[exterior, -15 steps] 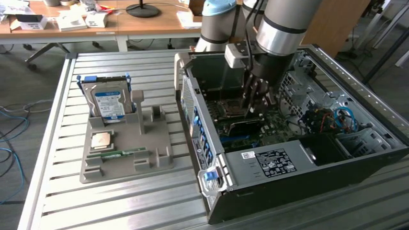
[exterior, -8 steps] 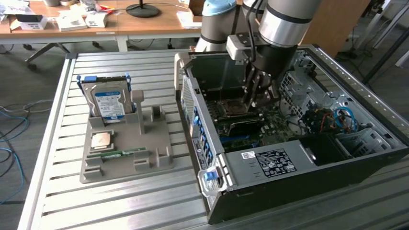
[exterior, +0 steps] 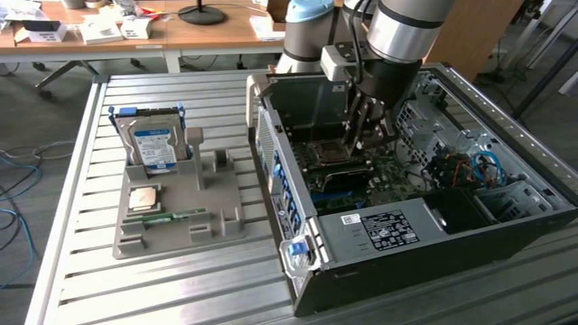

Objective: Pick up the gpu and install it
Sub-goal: 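Press down on the gpu until it lock into place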

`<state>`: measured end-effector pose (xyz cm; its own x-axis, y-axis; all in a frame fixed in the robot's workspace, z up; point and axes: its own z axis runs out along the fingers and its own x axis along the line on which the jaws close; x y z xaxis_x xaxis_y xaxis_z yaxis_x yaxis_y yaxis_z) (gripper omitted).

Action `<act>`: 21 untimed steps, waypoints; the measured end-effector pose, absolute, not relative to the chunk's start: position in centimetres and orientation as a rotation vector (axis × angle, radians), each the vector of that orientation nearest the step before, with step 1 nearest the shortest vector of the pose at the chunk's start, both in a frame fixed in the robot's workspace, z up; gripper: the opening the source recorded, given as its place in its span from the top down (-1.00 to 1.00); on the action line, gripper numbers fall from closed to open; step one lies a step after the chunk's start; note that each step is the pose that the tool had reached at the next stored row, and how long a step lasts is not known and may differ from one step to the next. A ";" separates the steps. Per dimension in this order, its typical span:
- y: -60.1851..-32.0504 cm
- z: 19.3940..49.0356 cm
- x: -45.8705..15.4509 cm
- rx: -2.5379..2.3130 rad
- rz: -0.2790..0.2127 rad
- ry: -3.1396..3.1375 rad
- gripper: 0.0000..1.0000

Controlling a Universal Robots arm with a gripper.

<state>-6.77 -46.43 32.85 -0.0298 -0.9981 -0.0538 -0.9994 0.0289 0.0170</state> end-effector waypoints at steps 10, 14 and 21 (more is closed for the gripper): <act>-46.4 32.8 -6.8 -2.169 0.077 2.234 0.35; -46.4 32.8 -6.8 -2.169 0.077 2.234 0.72; -46.4 32.8 -6.8 -2.169 0.077 2.234 0.79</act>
